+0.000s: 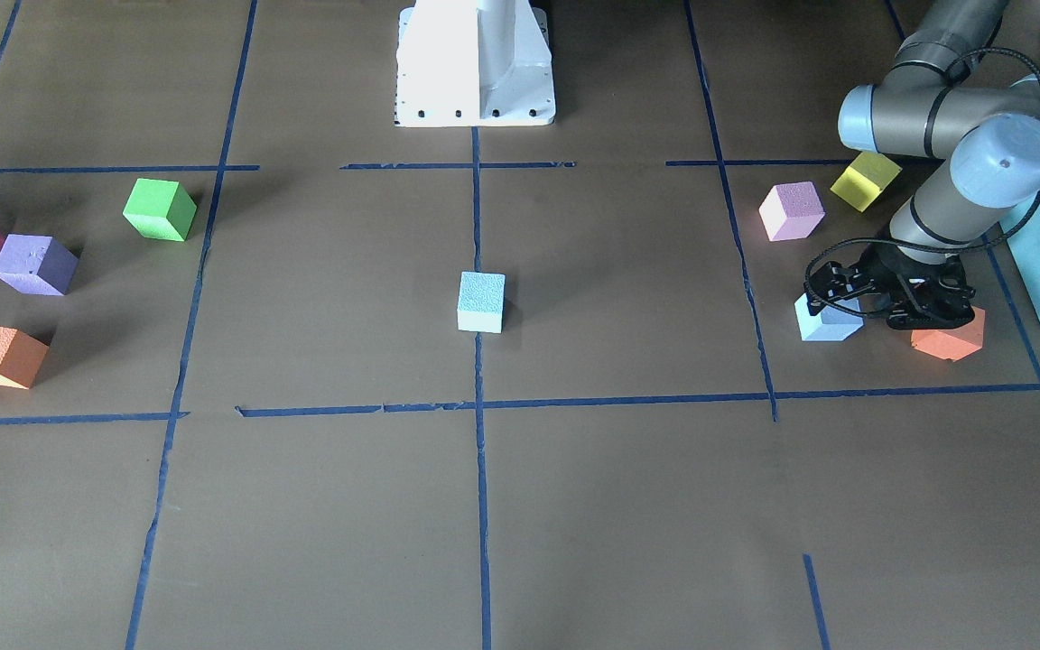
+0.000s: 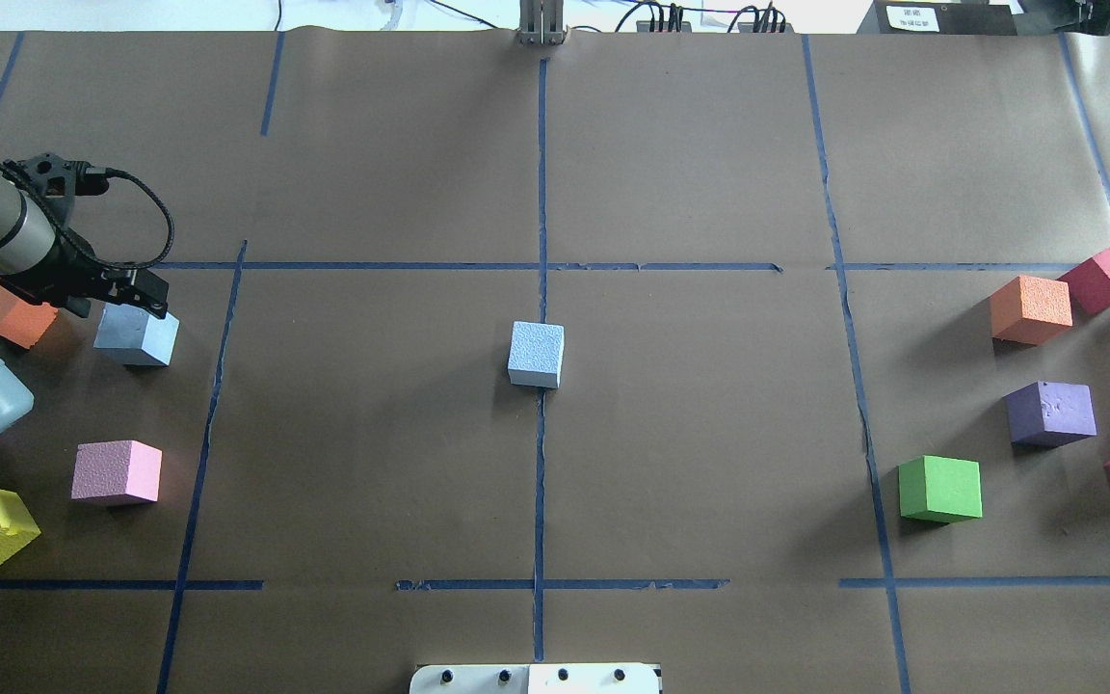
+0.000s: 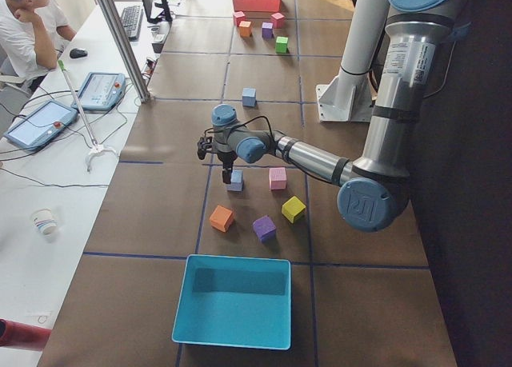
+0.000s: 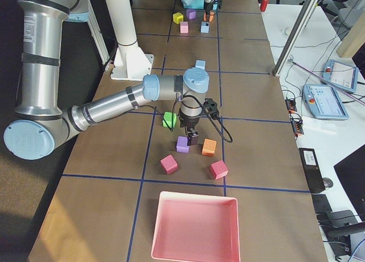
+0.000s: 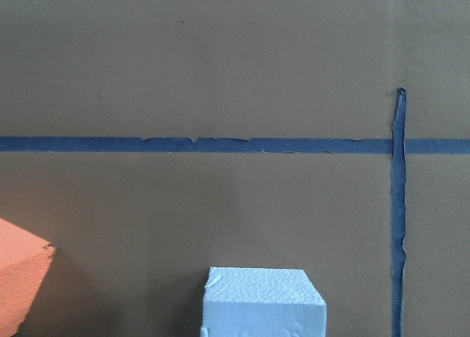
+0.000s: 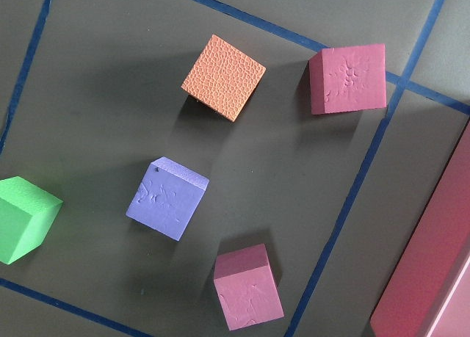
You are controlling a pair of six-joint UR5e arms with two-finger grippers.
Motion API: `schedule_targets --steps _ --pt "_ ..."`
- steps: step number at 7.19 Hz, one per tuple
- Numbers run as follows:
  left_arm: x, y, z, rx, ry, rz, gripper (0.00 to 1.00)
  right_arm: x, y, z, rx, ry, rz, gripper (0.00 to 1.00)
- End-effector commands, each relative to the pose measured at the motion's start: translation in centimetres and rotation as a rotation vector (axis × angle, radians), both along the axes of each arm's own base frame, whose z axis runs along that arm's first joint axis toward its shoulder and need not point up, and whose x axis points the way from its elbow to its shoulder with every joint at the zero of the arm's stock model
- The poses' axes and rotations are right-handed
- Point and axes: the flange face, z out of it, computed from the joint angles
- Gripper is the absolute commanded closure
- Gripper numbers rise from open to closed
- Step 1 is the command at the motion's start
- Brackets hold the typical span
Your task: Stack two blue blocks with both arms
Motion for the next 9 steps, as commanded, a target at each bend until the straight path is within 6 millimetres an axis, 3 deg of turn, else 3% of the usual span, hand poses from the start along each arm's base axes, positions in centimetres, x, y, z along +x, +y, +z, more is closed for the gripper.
schedule_targets --steps 1,2,3,4,5,6,7,8,9 --pt "2.2 0.5 1.5 0.001 -0.004 0.036 0.00 0.0 0.0 0.1 0.001 0.001 -0.003 0.00" --pt "2.9 0.9 1.6 0.002 -0.005 0.050 0.00 0.0 0.1 0.1 0.000 0.001 -0.003 0.00" --pt "3.3 0.9 1.8 0.020 -0.028 0.037 0.21 0.1 0.1 0.3 -0.005 0.000 -0.002 0.00" --pt "3.8 1.1 1.9 0.032 -0.038 0.050 0.54 0.0 0.2 0.5 -0.008 0.001 -0.003 0.00" --pt "4.0 0.9 1.3 0.037 -0.030 0.046 0.65 0.0 0.2 0.4 -0.006 0.001 -0.003 0.00" --pt "4.4 0.4 -1.6 0.064 -0.003 0.035 0.77 0.0 0.2 0.4 -0.007 0.001 -0.002 0.00" --pt "5.4 -0.7 -6.7 0.117 0.046 0.032 0.80 0.0 0.2 0.3 -0.007 -0.001 -0.001 0.00" --pt "7.7 -3.0 -14.2 0.087 0.062 -0.008 0.80 0.0 0.2 0.3 -0.007 -0.001 -0.001 0.00" --pt "10.9 -3.7 -22.4 0.058 0.062 -0.008 0.80 0.0 0.2 0.3 -0.007 -0.001 -0.001 0.00"
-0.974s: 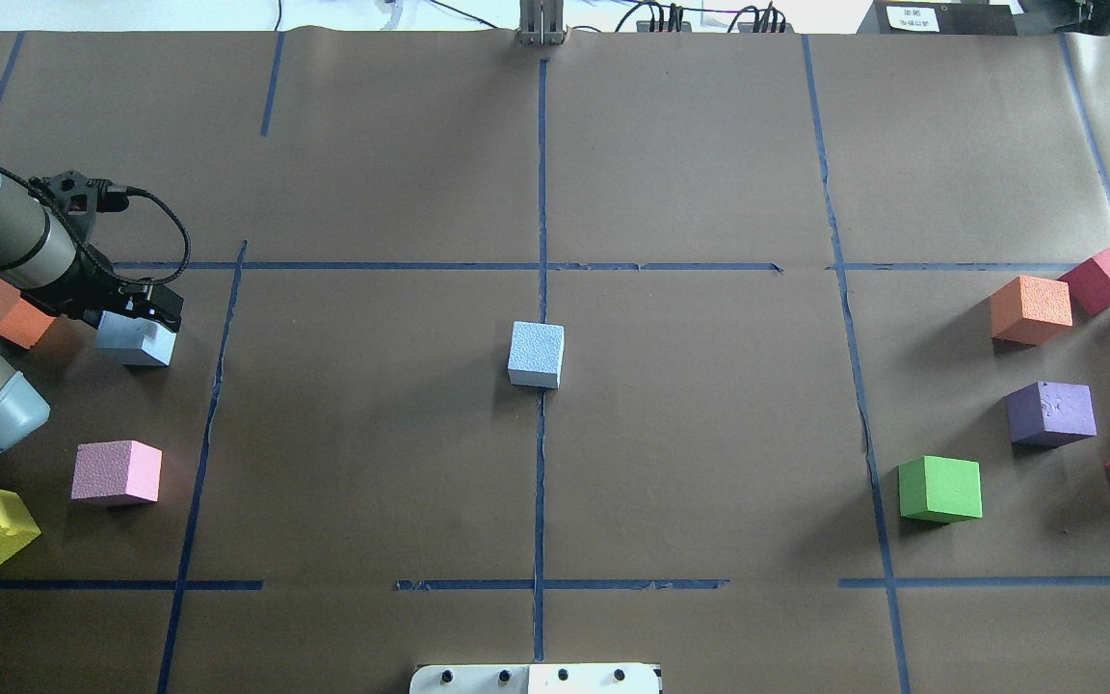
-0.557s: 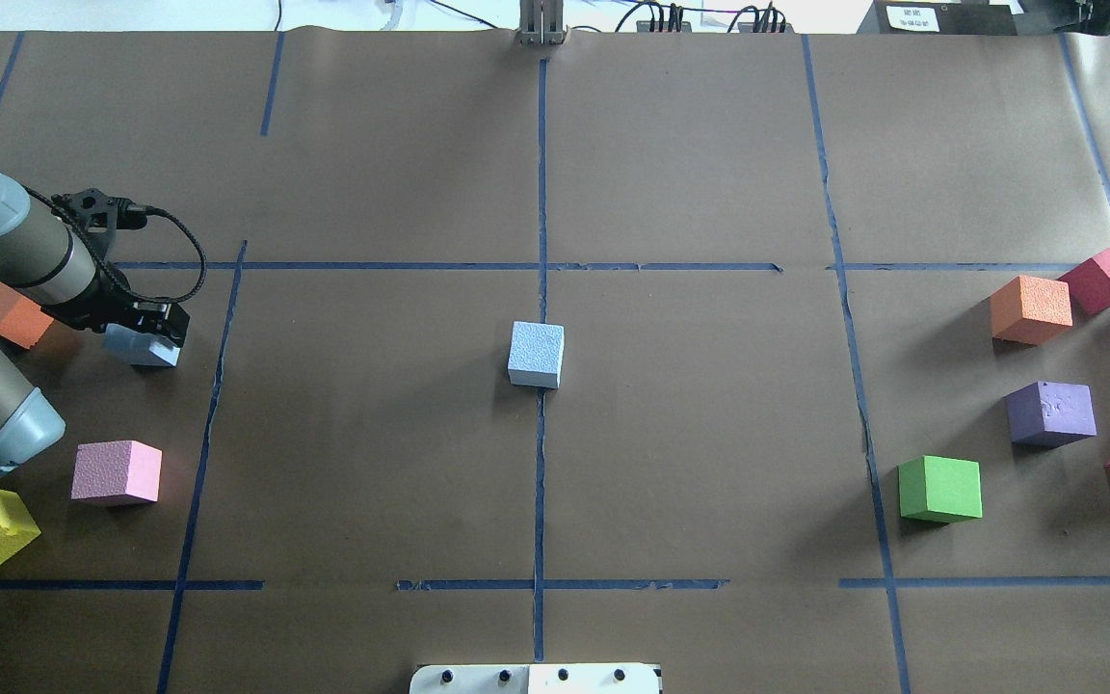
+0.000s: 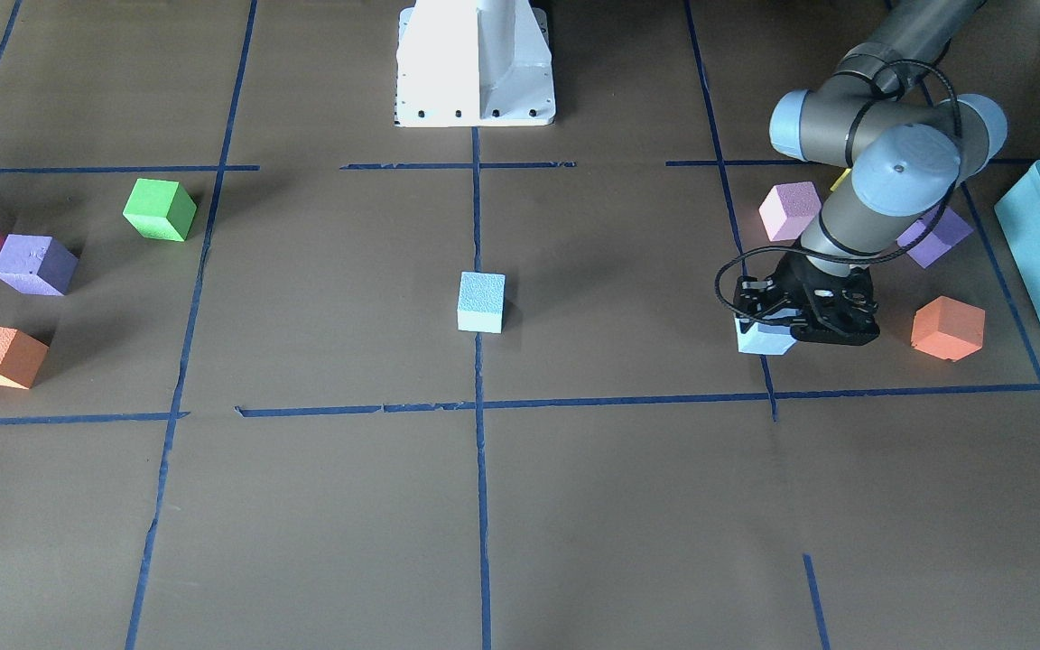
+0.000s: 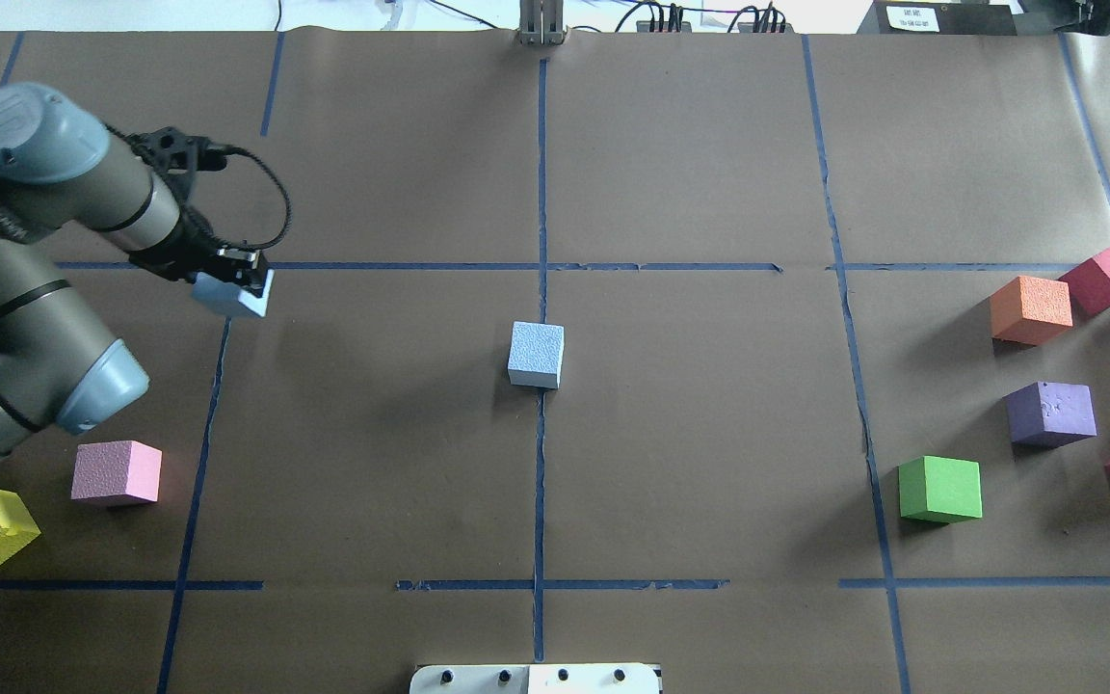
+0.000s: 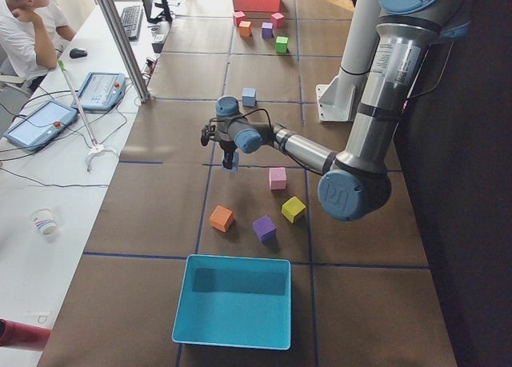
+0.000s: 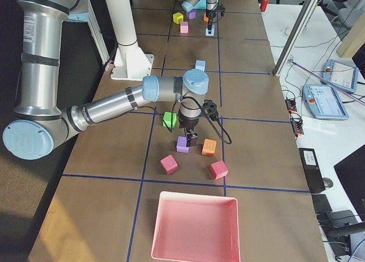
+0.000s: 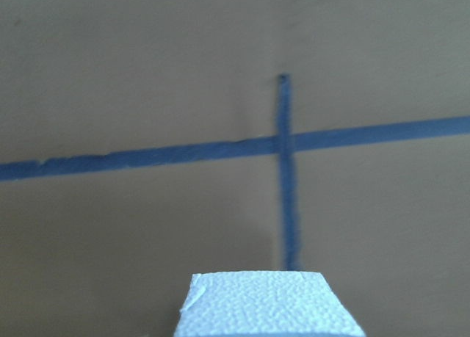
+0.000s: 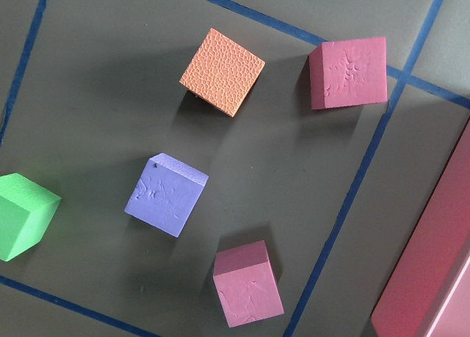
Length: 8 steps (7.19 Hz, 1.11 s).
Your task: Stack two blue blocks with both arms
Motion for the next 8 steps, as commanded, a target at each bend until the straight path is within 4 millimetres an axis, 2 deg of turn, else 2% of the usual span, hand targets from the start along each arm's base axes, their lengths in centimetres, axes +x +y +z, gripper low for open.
schedule_targets --steps 1,2,3,4,5,8 --pt "5.6 -0.1 -14.4 0.031 0.039 0.005 0.80 0.1 0.0 0.1 -0.003 0.000 0.002 0.00" --pt "10.3 2.3 -18.6 0.037 0.042 0.002 0.81 0.0 0.0 0.3 -0.008 0.001 0.002 0.00" --pt "14.0 4.7 -21.5 0.025 0.057 -0.001 0.81 0.0 -0.1 0.4 -0.012 0.003 0.004 0.00" --pt "17.4 5.5 -23.5 0.032 0.041 -0.020 0.81 0.0 -0.1 0.5 -0.013 0.005 0.004 0.00" --pt "20.5 6.6 -24.0 0.029 0.016 -0.017 0.81 0.0 -0.1 0.8 -0.021 0.006 0.006 0.00" --pt "21.6 7.4 -23.2 0.026 0.001 -0.002 0.80 0.0 -0.3 1.4 -0.032 0.007 0.005 0.00"
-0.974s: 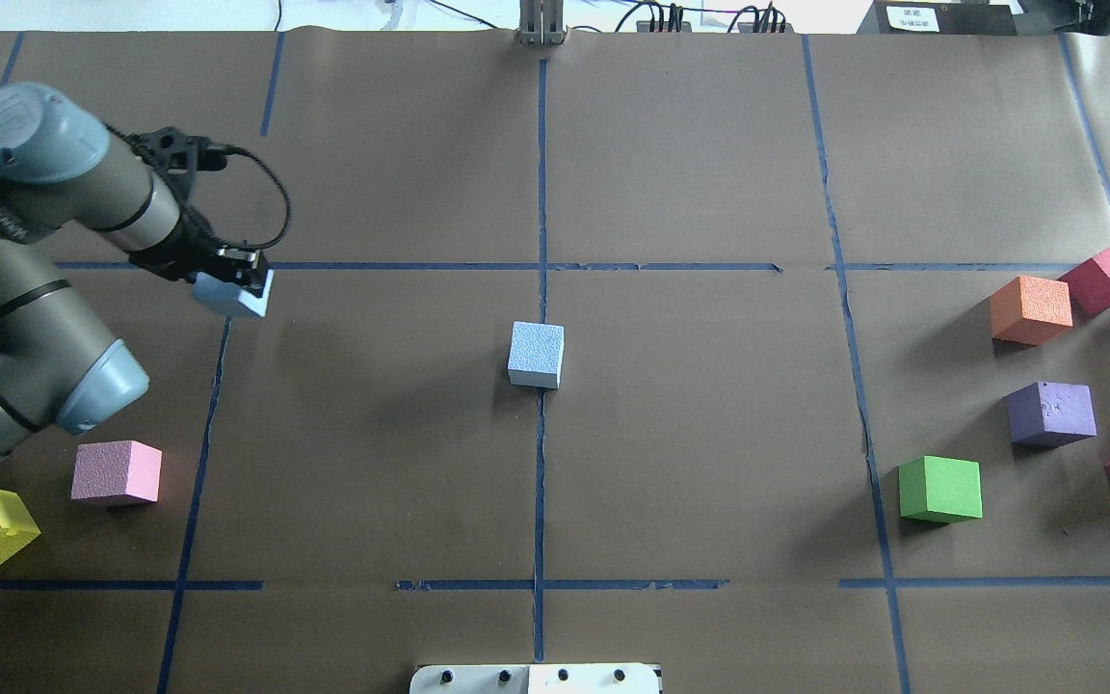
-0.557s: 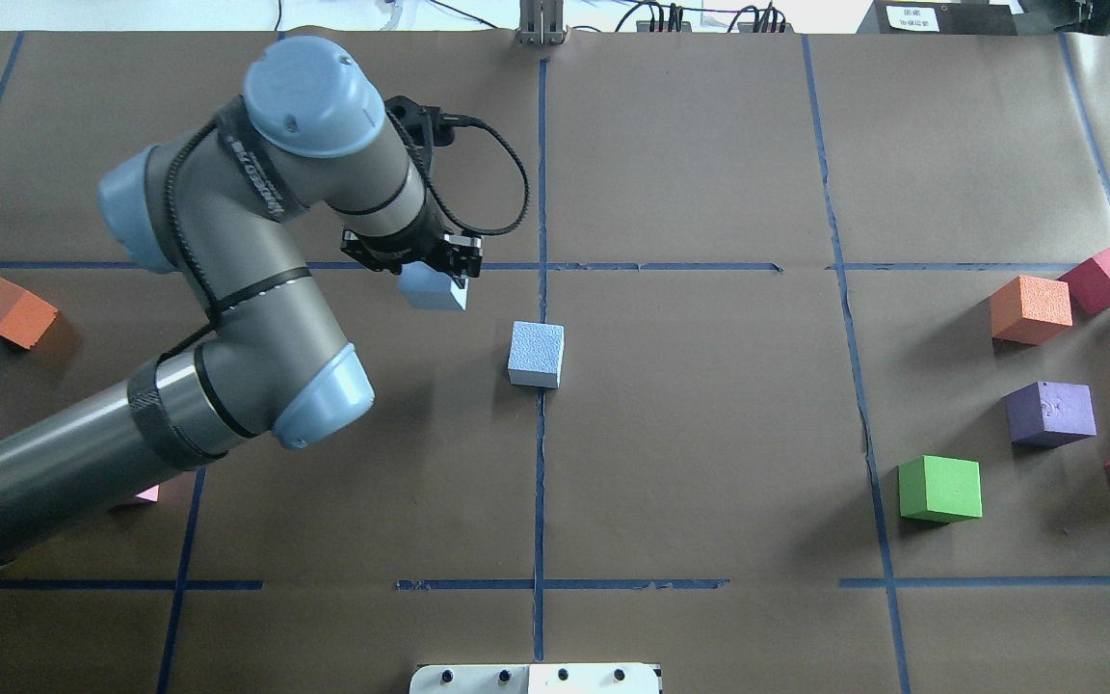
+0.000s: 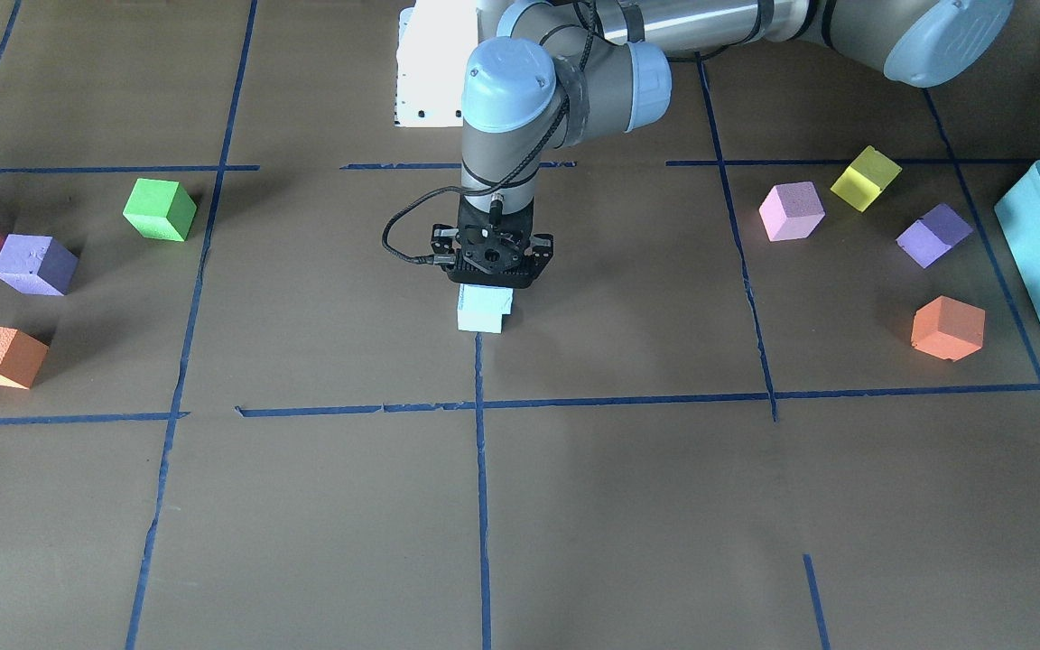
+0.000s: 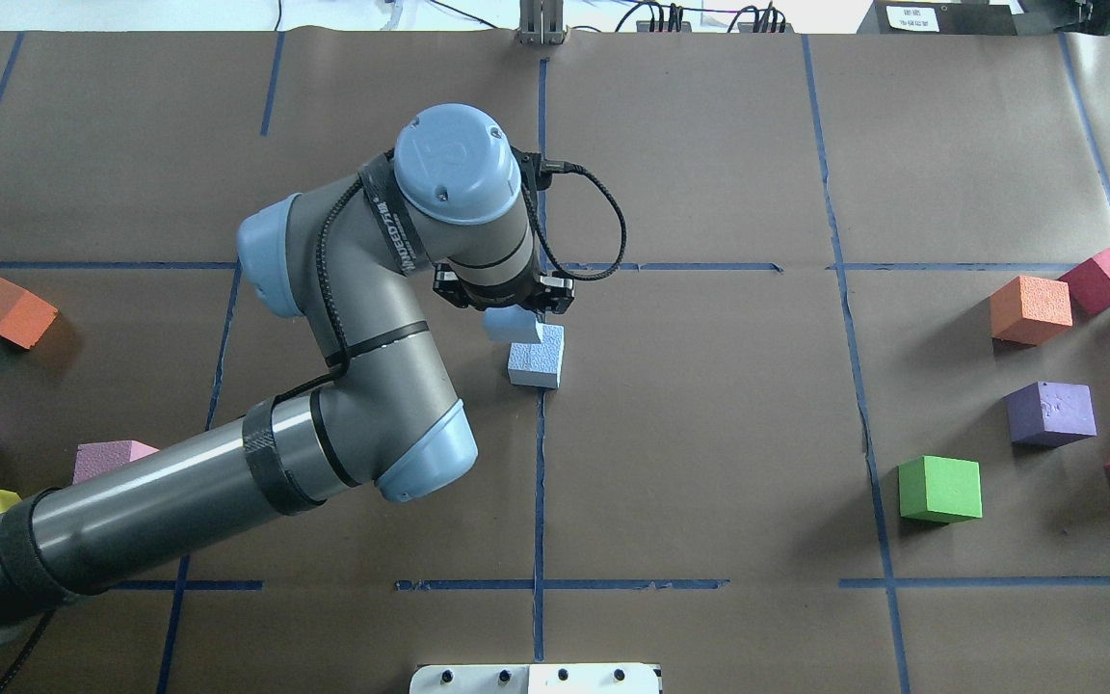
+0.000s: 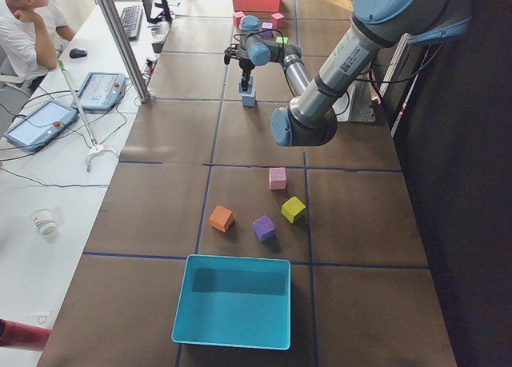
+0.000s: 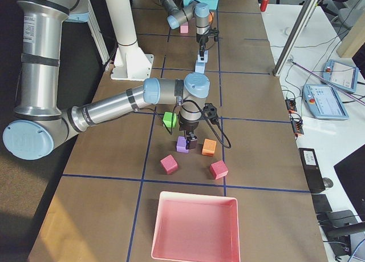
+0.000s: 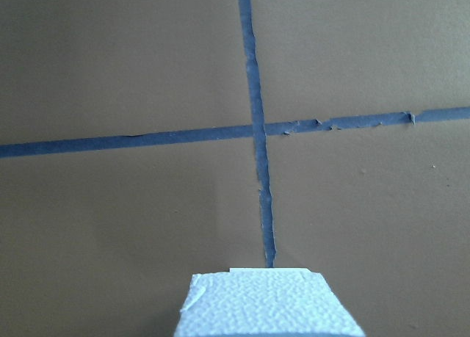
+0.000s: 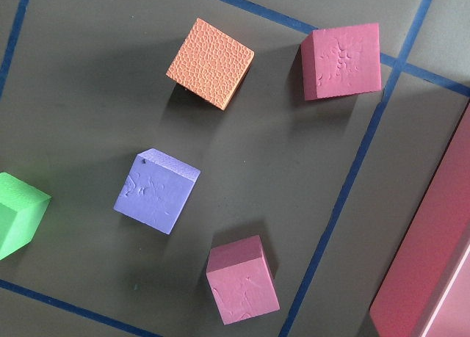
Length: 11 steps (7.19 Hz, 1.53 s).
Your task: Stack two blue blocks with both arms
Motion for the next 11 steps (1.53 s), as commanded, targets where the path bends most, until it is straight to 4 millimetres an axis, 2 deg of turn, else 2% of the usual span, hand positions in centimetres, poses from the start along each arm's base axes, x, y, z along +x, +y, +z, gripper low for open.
schedule_targets --steps 1,2,4,6,7,8,9,10,11 --pt "0.8 0.6 0.5 -0.004 -0.010 0.010 0.78 0.0 0.0 0.3 -0.006 0.001 0.000 0.00" --pt "1.3 1.1 0.6 -0.005 -0.013 0.019 0.70 0.0 -0.1 0.4 -0.007 0.001 0.000 0.00" --pt "1.8 0.8 1.2 -0.014 -0.027 0.019 0.47 0.0 -0.1 0.5 -0.010 0.001 0.000 0.00" --pt "1.8 0.8 0.9 -0.010 -0.019 0.020 0.11 0.0 -0.1 0.5 -0.010 0.001 0.000 0.00" --pt "1.7 0.8 0.2 -0.004 -0.005 0.019 0.00 0.0 -0.1 0.6 -0.012 0.002 0.000 0.00" --pt "1.2 0.6 -0.6 0.007 0.005 0.018 0.00 0.0 -0.1 0.6 -0.012 0.002 0.000 0.00" --pt "-1.1 -0.8 -2.2 0.011 0.018 -0.005 0.00 0.0 -0.1 0.6 -0.012 0.002 0.000 0.00" --pt "-5.3 -2.8 -2.0 -0.009 -0.020 0.034 0.00 0.0 -0.1 0.7 -0.013 0.003 0.000 0.00" --pt "-11.5 -3.6 1.4 0.033 -0.056 0.100 0.00 0.0 -0.2 1.1 -0.017 0.005 -0.006 0.00"
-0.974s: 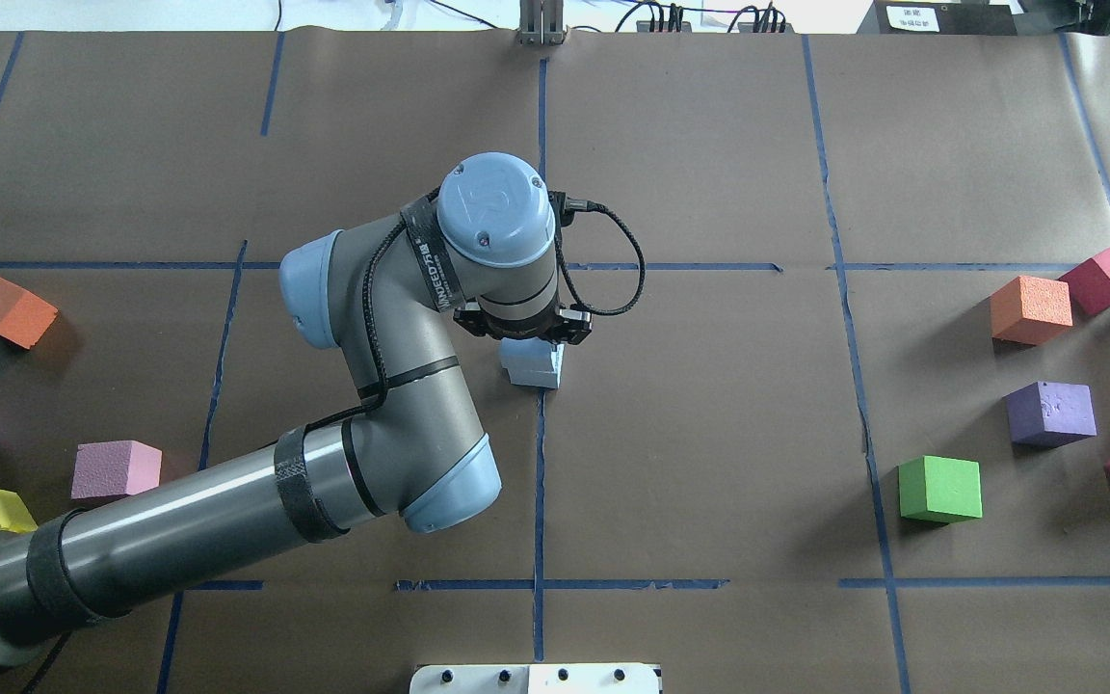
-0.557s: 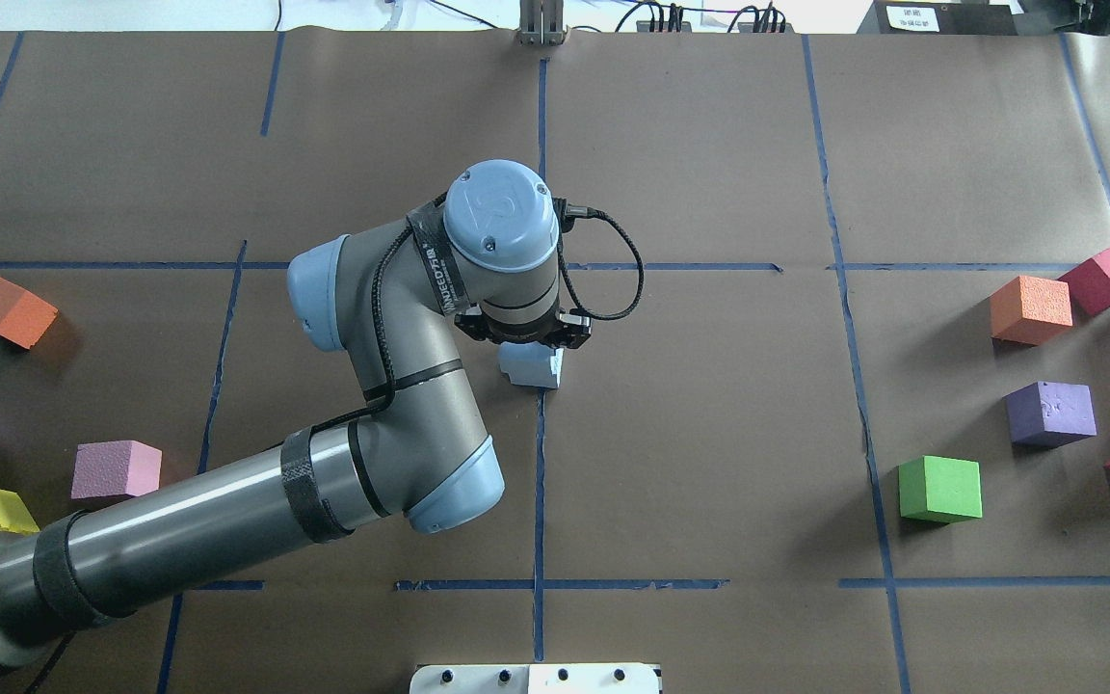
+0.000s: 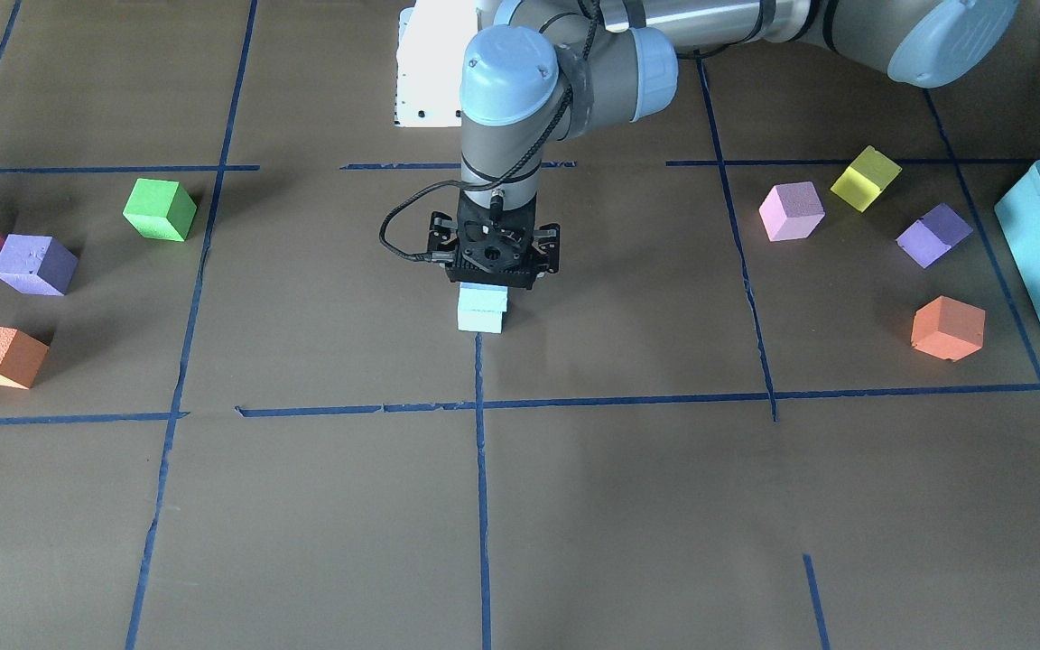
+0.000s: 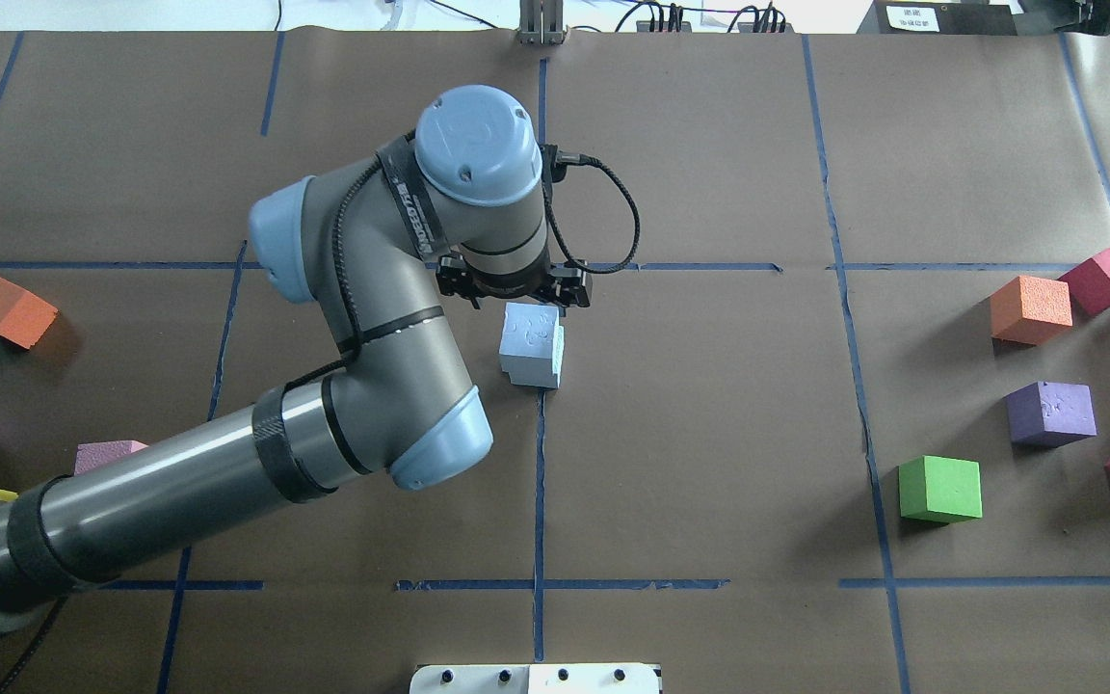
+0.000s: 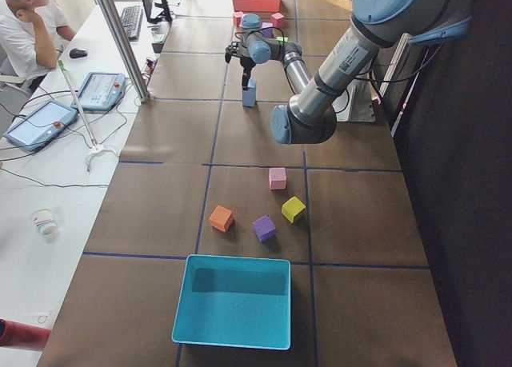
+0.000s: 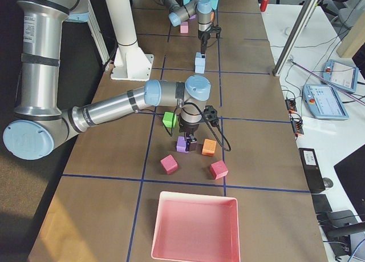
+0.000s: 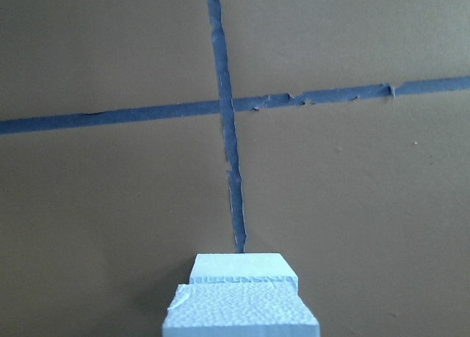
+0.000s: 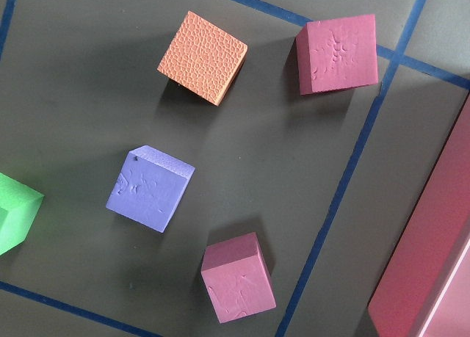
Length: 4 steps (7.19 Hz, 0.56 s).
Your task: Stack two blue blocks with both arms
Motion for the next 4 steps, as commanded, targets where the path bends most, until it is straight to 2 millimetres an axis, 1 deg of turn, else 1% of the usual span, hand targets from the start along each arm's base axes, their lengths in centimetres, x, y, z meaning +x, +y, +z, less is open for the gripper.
schedule_targets --steps 1,2,3,4 --pt "-12.9 -1.6 8.3 0.092 -0.069 0.085 0.00 0.2 0.0 1.0 -0.012 0.006 -0.006 0.00" --pt "-19.2 -2.0 15.6 0.149 -0.137 0.144 0.00 0.9 1.1 3.1 -0.057 0.011 0.003 0.00" --pt "-28.4 -3.4 23.4 0.196 -0.199 0.188 0.00 2.4 1.8 4.0 -0.076 0.009 0.037 0.00" --pt "-37.4 -3.9 29.7 0.183 -0.168 0.237 0.00 3.1 2.0 4.6 -0.087 0.011 0.059 0.00"
